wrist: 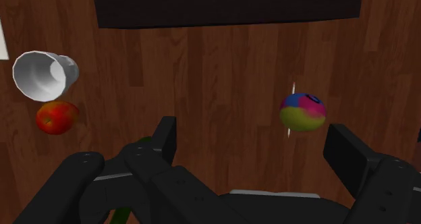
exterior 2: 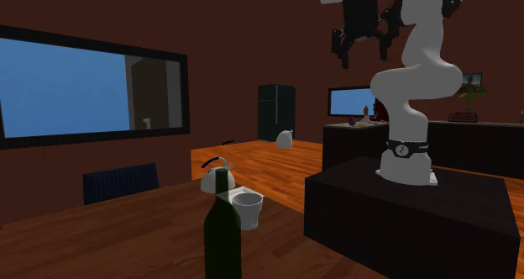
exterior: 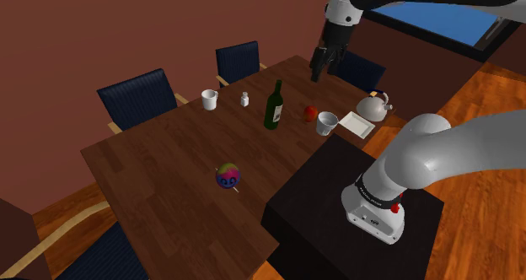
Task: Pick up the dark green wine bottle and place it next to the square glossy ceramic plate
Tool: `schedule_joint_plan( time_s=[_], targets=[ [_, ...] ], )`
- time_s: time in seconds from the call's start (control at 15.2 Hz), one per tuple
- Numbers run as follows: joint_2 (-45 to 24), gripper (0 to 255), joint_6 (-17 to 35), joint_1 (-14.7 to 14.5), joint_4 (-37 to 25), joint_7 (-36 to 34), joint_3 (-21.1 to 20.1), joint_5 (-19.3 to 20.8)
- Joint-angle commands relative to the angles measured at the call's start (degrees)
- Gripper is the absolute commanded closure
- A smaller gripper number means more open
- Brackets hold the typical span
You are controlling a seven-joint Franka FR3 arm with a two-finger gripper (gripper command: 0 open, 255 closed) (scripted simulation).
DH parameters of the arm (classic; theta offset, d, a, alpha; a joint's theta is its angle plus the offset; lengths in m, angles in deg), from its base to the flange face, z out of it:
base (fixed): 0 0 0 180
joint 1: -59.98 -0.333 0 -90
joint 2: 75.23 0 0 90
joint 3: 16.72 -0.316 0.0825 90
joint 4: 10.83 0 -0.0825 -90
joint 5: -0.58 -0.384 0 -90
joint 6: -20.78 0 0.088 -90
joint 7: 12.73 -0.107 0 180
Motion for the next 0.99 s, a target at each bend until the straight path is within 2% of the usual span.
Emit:
schedule_joint_plan(
  time_s=[0.0, 0.46, 0.92],
  targets=[
    [-2.96, 0, 4.34, 0.35, 0.80, 1.23, 1.04, 0.75],
    [-15.97, 0, 17.47, 1.03, -0.82, 5.30, 4.54, 1.82],
    [-30.73, 0, 28.27, 1.29, -6.42, 10.10, 7.67, 0.11]
  ],
)
